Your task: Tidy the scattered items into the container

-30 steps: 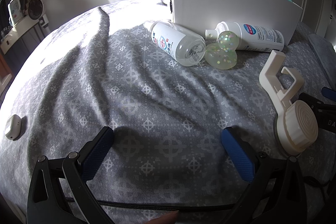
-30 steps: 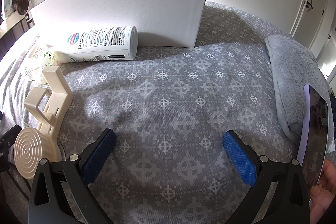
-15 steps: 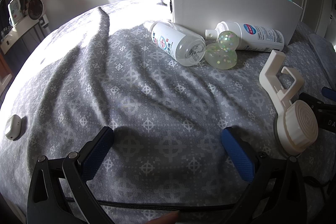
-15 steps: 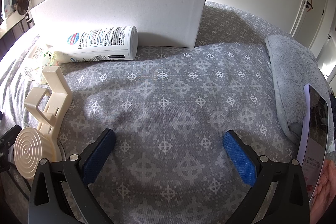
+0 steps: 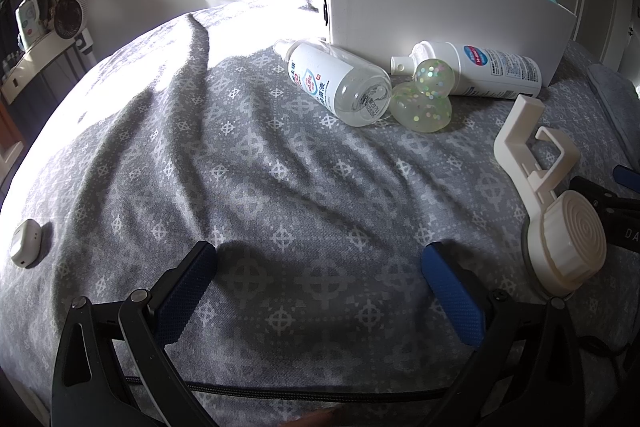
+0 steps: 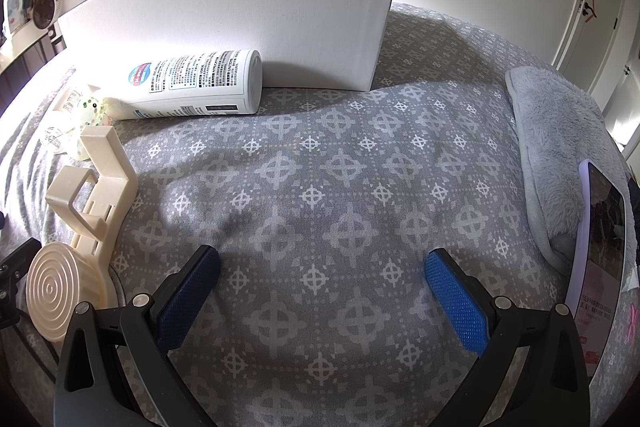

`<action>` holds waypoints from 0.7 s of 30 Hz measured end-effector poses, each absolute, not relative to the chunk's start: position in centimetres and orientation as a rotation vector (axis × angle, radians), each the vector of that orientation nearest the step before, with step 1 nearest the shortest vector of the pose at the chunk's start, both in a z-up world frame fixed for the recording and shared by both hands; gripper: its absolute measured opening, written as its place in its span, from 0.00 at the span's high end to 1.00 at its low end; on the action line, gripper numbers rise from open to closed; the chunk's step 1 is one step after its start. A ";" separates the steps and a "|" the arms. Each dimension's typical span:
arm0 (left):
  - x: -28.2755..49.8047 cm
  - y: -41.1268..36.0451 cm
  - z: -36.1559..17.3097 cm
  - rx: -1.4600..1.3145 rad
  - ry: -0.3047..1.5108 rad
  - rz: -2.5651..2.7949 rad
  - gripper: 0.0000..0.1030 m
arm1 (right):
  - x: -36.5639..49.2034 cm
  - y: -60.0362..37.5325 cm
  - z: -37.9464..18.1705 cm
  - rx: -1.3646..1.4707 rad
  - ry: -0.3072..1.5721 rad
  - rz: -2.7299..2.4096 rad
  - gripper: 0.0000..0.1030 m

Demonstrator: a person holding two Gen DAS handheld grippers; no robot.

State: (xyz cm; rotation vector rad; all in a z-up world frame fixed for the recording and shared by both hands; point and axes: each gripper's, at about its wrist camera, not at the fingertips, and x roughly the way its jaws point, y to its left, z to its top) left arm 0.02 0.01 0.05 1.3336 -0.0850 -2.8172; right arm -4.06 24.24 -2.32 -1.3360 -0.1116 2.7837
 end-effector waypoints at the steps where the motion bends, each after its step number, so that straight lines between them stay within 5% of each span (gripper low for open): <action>1: 0.0 -0.1 0.1 1.336 -0.081 -2.818 0.00 | -4.1 24.2 -2.3 -1.336 -0.112 2.784 0.00; 21: -0.2 -0.5 0.1 1.341 -0.072 -2.821 0.00 | -4.1 24.2 -2.3 -1.335 -0.112 2.784 0.00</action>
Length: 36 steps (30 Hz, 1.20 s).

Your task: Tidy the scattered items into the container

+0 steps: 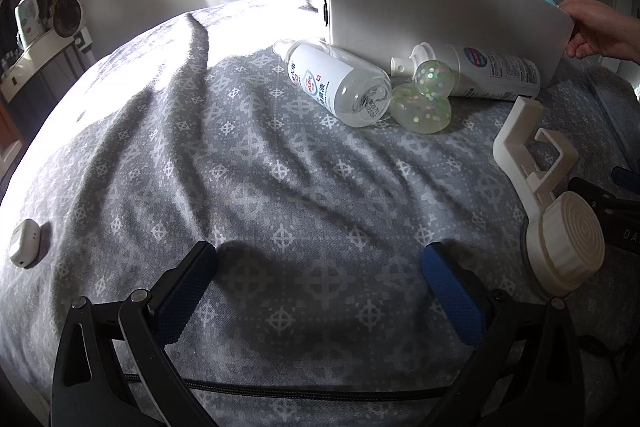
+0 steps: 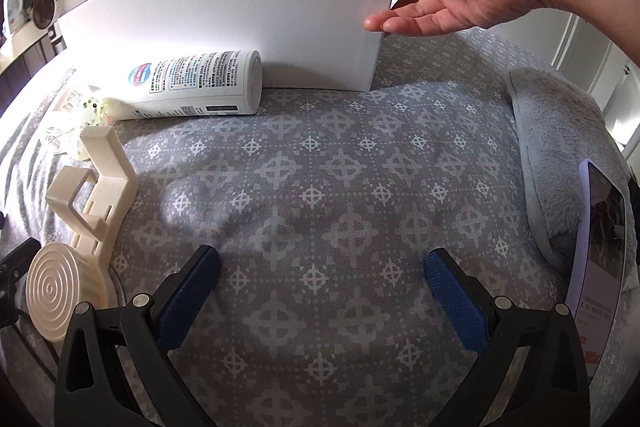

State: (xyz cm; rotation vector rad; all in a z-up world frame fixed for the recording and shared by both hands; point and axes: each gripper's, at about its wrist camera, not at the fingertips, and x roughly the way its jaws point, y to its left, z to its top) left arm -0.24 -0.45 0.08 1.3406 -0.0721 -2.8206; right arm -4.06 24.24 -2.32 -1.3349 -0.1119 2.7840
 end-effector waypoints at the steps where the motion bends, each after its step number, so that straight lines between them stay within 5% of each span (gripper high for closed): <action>1: -0.2 -0.4 0.1 1.341 -0.072 -2.821 0.00 | -4.1 24.2 -2.3 -1.335 -0.112 2.784 0.00; 36: 0.8 -1.2 1.3 1.339 -0.068 -2.824 0.00 | -3.2 23.1 -1.9 -1.337 -0.109 2.784 0.00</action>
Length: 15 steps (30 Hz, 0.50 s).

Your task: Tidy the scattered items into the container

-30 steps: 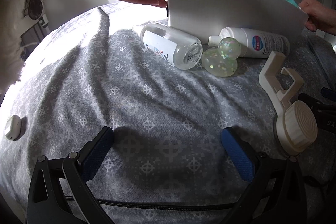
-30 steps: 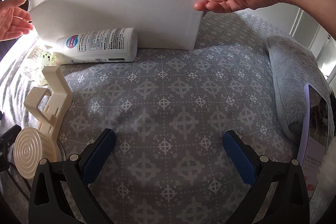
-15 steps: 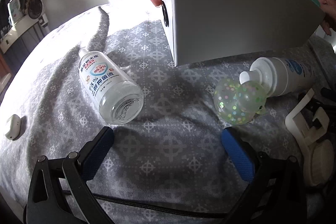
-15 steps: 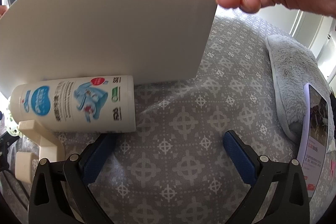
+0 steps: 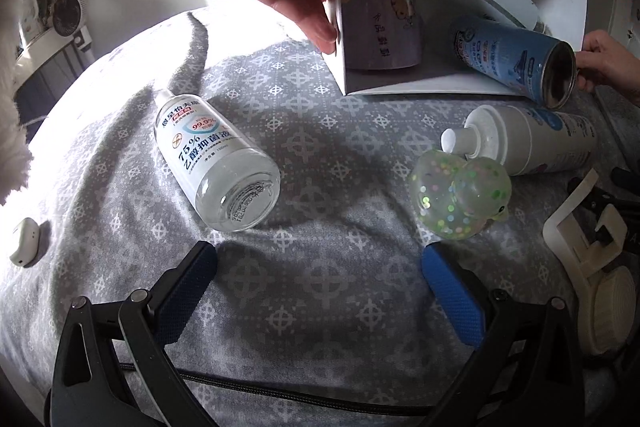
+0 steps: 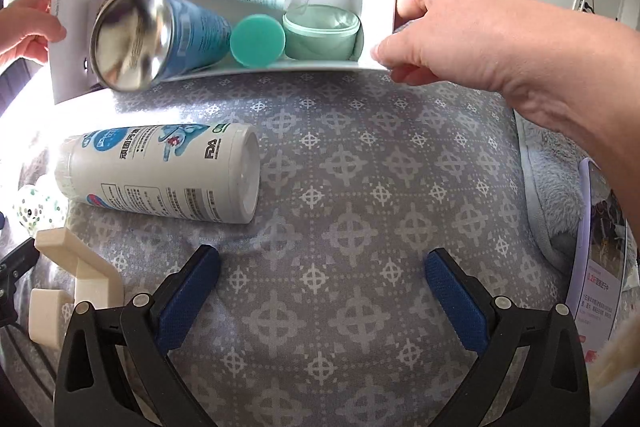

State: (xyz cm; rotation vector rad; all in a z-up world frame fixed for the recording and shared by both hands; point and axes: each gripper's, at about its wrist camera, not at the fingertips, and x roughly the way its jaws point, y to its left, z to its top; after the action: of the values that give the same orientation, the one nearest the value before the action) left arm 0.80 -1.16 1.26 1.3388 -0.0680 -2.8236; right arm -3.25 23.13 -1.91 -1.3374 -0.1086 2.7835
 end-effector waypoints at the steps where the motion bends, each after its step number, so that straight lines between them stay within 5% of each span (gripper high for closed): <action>1: 0.8 -1.2 1.3 1.339 -0.068 -2.823 0.00 | -3.2 23.0 -1.9 -1.337 -0.108 2.784 0.00; 15: 0.8 -1.2 1.3 1.339 -0.069 -2.823 0.00 | -3.0 22.7 -1.8 -1.337 -0.109 2.783 0.00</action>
State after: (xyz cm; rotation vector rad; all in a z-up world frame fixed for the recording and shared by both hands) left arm 0.83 -1.22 1.35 1.3390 -0.0693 -2.8232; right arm -3.00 22.70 -1.79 -1.3371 -0.1089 2.7833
